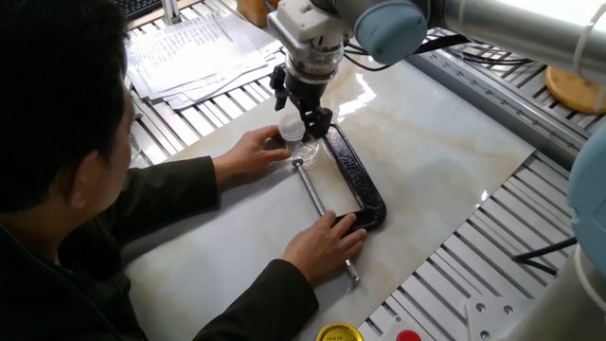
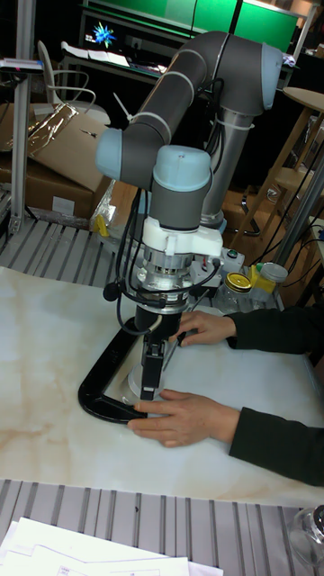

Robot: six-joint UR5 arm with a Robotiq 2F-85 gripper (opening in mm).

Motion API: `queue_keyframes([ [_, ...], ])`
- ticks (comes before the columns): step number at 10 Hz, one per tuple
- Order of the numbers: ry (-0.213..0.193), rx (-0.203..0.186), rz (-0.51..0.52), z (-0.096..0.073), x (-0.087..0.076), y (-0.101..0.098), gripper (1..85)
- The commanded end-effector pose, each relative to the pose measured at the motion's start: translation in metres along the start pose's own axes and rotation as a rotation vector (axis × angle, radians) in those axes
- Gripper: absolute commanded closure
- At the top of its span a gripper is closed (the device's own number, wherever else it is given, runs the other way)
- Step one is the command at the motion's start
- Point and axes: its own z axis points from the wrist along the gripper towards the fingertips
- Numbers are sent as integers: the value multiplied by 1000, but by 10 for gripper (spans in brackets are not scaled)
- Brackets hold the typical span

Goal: Unscrew the lid from the jar

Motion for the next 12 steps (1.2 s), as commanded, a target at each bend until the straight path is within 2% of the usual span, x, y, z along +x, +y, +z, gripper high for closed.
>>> queue_keyframes([
  [1, -27, -21, 85, -8, -5, 6, 13],
  [3, -57, -63, 201, -16, -14, 17, 7],
  [5, -61, -96, 270, -22, -15, 27, 7],
  [6, -44, -126, 358, -25, -11, 35, 7],
  [7, -4, -132, 458, -24, -2, 37, 7],
  [8, 0, -135, 580, -21, -1, 37, 13],
  [10, 16, -138, 758, -16, 4, 34, 37],
  [11, 24, -145, 829, -15, 5, 33, 37],
  [12, 67, -135, 848, -15, 17, 31, 37],
])
